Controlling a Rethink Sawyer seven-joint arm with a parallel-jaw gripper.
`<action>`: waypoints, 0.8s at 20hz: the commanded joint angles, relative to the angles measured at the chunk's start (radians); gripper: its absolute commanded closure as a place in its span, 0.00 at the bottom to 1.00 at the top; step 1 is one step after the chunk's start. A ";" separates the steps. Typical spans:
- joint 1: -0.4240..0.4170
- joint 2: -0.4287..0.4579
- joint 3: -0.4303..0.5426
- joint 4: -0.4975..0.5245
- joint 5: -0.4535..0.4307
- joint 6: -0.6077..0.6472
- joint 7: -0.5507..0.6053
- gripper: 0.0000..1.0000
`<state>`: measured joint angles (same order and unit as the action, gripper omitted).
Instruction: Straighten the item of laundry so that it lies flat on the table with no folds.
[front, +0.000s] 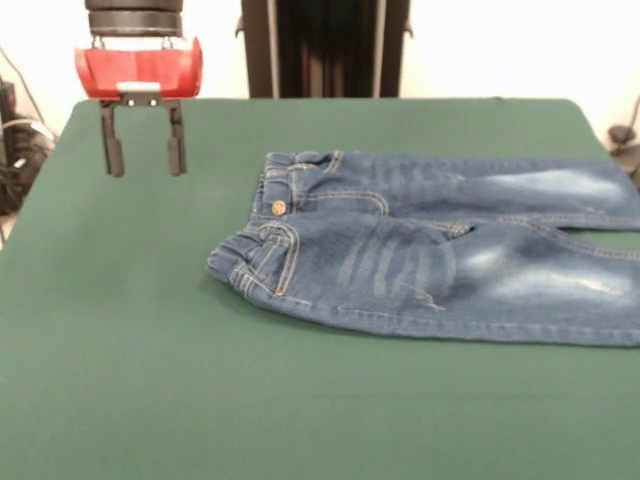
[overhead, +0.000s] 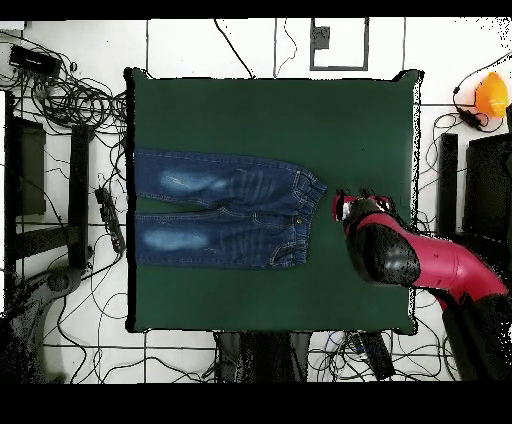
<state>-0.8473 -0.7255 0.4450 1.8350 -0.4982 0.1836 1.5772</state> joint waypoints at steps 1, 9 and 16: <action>0.001 0.018 -0.005 -0.038 0.039 0.194 0.023 0.00; -0.064 0.288 0.153 -0.157 0.104 0.186 -0.012 0.00; -0.052 0.366 0.211 -0.242 0.153 0.252 -0.045 0.00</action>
<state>-0.9546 -0.4808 0.5139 1.6655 -0.4018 0.2794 1.5772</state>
